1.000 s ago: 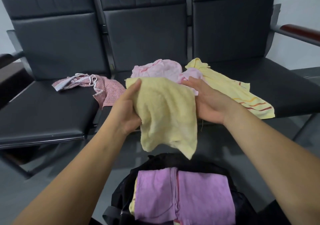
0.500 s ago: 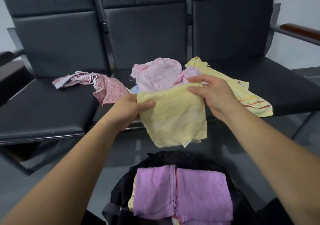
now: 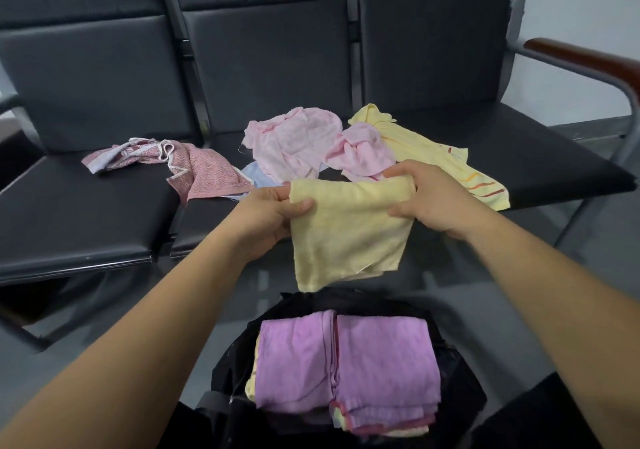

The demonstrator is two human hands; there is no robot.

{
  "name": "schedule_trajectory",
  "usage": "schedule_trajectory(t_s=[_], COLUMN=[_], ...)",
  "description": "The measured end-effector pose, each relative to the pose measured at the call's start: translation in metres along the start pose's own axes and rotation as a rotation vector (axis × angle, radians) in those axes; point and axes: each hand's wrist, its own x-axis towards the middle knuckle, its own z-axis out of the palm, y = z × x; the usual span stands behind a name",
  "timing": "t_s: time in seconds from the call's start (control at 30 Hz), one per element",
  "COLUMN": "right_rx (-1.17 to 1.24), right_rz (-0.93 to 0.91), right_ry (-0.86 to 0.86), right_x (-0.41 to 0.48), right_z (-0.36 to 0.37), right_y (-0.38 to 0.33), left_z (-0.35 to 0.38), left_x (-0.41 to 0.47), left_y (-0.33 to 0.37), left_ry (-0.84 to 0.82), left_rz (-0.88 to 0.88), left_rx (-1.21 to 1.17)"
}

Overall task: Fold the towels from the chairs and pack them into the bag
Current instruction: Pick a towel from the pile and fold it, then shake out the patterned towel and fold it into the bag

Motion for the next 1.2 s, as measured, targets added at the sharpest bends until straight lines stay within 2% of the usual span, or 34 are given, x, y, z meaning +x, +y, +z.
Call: schedule_trajectory(t_s=[0.07,0.17,0.27,0.4,0.53,0.6,0.7,0.9,1.0,1.13,1.2], right_rx=[-0.044,0.026,0.362,0.821,1.043,1.035,0.876,0.659,0.564,0.441,0.379], right_rz=[0.022,0.025,0.097,0.226,0.300,0.391,0.549,0.785,0.890,0.959,0.979], right_ry=[0.045,0.105,0.175,0.111,0.150,0.184,0.192,0.115,0.018,-0.073,-0.094], right_x=[-0.006,-0.015,-0.020,-0.028,-0.029,-0.027,-0.025,-0.033,-0.043,-0.052,-0.053], right_z=[-0.006,-0.013,-0.016,-0.013,-0.002,0.007,0.021,0.064,0.083,0.103,0.108], right_y=[0.009,0.019,0.028,0.034,0.044,0.053,0.072,0.115,0.129,0.142,0.144], left_z=[0.008,0.021,0.031,0.043,0.045,0.044,0.043,0.036,0.035,0.029,0.027], left_x=[-0.001,-0.001,0.000,-0.002,-0.001,0.000,0.001,-0.002,-0.006,-0.002,0.000], left_y=[-0.008,-0.019,-0.026,-0.030,-0.041,-0.051,-0.074,-0.140,-0.168,-0.191,-0.201], left_ry=[0.039,0.108,0.171,0.121,0.089,0.092,0.067,-0.021,-0.032,-0.005,0.015], left_rz=[0.034,0.095,0.204,0.301,0.320,0.318,0.245,-0.072,-0.201,-0.336,-0.395], left_rx=[0.061,0.090,0.088,0.049,0.064,0.140,0.250,0.356,0.383,0.385,0.490])
